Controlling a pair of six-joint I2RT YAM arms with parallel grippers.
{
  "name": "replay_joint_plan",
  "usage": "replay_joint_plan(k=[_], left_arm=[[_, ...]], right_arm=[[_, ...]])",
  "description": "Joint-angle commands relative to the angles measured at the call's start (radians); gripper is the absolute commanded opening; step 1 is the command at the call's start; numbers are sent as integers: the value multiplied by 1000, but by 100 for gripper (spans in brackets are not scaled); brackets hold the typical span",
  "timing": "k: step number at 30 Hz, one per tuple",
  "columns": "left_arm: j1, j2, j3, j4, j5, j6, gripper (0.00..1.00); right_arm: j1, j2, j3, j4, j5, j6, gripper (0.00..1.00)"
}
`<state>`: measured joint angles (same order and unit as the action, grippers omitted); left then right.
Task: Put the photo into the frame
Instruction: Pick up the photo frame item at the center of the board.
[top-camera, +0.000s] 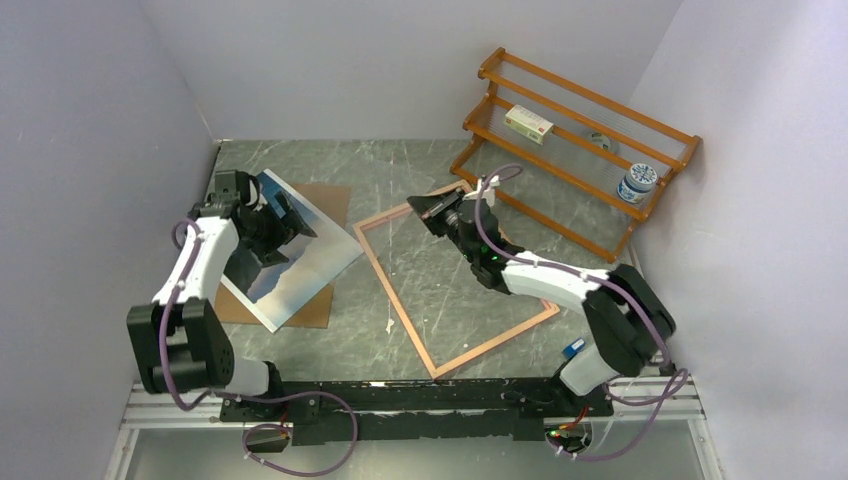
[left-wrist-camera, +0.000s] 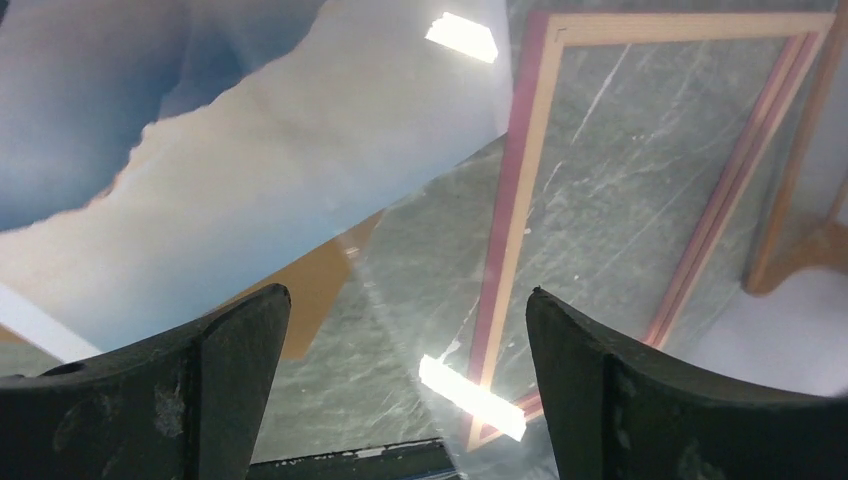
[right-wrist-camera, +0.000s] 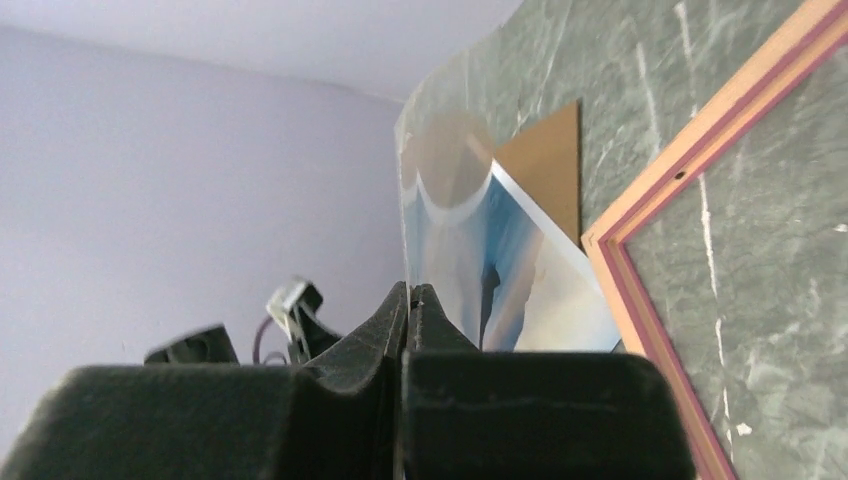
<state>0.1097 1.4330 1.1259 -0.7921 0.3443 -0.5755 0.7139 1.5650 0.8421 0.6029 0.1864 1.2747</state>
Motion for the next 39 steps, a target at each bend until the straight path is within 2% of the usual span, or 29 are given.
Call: replay_joint_plan(k=[1,4,10,17,19,22,24,28,32,33,35,39], left_arm=[[-3,-123,-92,55,-109,-92,94],[-1,-163,-137,93,-117,-124,94],[-2,-213,-278,233,-12,-333,94],[-4,-241,-562,717,161,-648,93],[-4,-211,-587,864,186,-698,91],[-6,-132,-584,937,210,-717,89],[-7,-83,-602,1008,226,-742,85],[-7,-25,-680,1210,228,-864,67],[-7,-46,-701,1217,187,-916,44],[-6,-69,-703,1195,168,-913,40],[-7,-123,-686,1107,129,-881,35],[-6,-217,-615,969,69,-788,20]], right_arm=[[-4,-112,53,-277,159,81,0],[-2,-159,98,-427,193,128,0],[-5,-241,139,-647,272,212,0],[-16,-258,201,-780,242,235,0],[-15,-253,226,-833,199,223,0],[-16,-259,212,-880,130,252,0],[-16,-276,169,-863,94,270,0],[-16,-296,128,-884,70,290,0],[-16,-313,118,-925,70,249,0],[-16,-321,108,-940,73,238,2],[-20,-352,77,-961,74,223,13],[-28,-414,13,-995,95,196,46]])
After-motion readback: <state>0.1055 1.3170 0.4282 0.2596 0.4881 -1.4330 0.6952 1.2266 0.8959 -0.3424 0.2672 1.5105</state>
